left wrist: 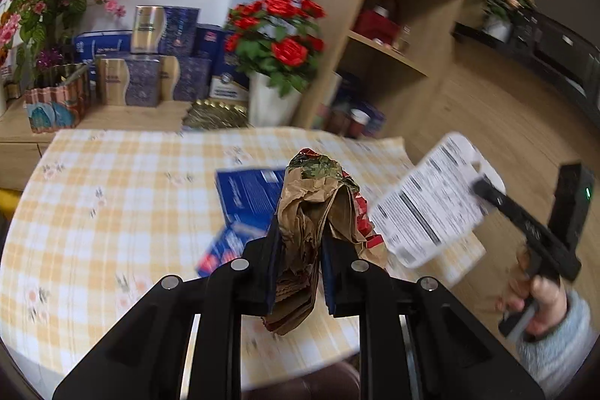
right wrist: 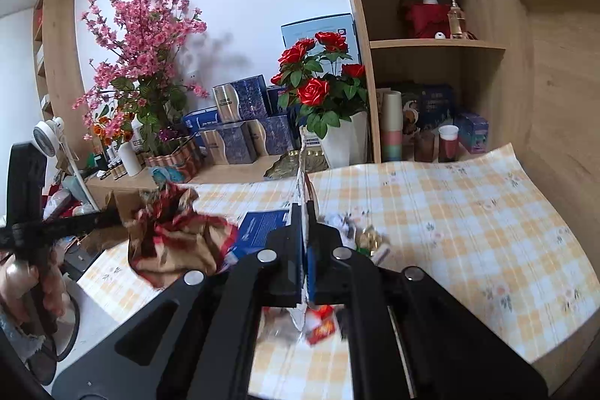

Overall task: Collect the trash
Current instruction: 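Carry the paper bag and white sheet to the brown bin and release both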

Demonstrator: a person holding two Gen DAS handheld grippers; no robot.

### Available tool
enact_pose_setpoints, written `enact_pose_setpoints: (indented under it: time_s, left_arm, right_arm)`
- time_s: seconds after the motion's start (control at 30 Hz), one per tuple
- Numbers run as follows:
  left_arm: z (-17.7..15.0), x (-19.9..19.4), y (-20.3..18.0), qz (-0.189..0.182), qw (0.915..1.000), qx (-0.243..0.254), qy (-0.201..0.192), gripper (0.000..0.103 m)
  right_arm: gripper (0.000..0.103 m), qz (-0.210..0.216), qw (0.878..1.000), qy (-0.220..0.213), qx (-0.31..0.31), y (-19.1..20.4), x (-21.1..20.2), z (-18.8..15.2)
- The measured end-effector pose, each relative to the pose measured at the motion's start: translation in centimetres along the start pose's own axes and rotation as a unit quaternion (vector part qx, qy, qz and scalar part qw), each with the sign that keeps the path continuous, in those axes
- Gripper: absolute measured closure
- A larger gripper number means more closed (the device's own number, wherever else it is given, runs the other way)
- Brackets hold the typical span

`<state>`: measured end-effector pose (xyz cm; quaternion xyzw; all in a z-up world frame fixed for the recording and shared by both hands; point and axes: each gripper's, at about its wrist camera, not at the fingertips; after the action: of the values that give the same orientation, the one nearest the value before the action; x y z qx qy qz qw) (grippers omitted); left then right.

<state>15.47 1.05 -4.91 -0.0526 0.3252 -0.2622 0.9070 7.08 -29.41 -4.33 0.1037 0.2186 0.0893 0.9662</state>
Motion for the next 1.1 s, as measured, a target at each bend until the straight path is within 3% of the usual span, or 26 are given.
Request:
enact_pose_setpoints:
  time_s: [0.27, 0.37, 0.47, 0.57, 0.8, 0.93, 1.0, 1.03, 1.07, 1.1]
  left_arm:
    - [-9.2, -2.7, -3.3, -0.033, 0.9969, 0.044, 0.056, 0.084]
    - [-12.8, -2.5, -3.8, -0.038, 0.9929, 0.054, 0.098, 0.084]
    - [-16.2, -1.2, -4.3, -0.036, 0.9868, 0.068, 0.142, 0.084]
    - [-19.5, 1.2, -5.0, -0.04, 0.9756, 0.084, 0.199, 0.083]
    - [-22.9, 7.2, -6.1, -0.011, 0.9522, 0.114, 0.283, 0.082]
    - [-24.0, 10.3, -6.0, -0.005, 0.9454, 0.108, 0.307, 0.079]
    - [-24.5, 11.5, -6.0, -0.012, 0.9432, 0.102, 0.316, 0.067]
    - [-24.6, 11.6, -6.0, -0.014, 0.9438, 0.101, 0.314, 0.05]
    - [-24.6, 11.4, -6.0, -0.012, 0.9471, 0.101, 0.304, 0.038]
    - [-24.5, 11.1, -6.0, -0.012, 0.9507, 0.099, 0.294, 0.035]
  right_arm:
    - [0.097, 0.006, 1.0, 0.003, 0.002, 1.6, -5.3, -4.5]
    - [0.097, 0.015, 1.0, 0.008, 0.011, 1.9, -6.3, -6.1]
    - [0.097, 0.018, 1.0, 0.019, 0.007, 2.1, -6.9, -7.5]
    - [0.097, 0.02, 0.999, 0.024, 0.01, 2.1, -7.2, -8.4]
    - [0.097, 0.013, 0.999, 0.039, 0.007, 1.6, -7.5, -10.0]
    - [0.097, 0.01, 0.998, 0.059, 0.008, 1.0, -7.4, -11.0]
    - [0.097, 0.01, 0.998, 0.067, 0.011, 0.6, -7.5, -11.6]
    - [0.097, 0.013, 0.997, 0.07, 0.013, 0.5, -7.5, -11.7]
    - [0.097, 0.019, 0.997, 0.072, 0.017, 0.4, -7.5, -12.0]
    - [0.097, 0.024, 0.997, 0.073, 0.019, 0.3, -7.6, -12.2]
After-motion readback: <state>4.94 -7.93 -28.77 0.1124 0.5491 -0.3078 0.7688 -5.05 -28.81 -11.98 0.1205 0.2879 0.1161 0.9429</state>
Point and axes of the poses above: each gripper's, at about its wrist camera, not at the fingertips, and x roughly the way its jaws point, y to its left, z to its top, and after that the axes turned 4 degrees about z, right-handed
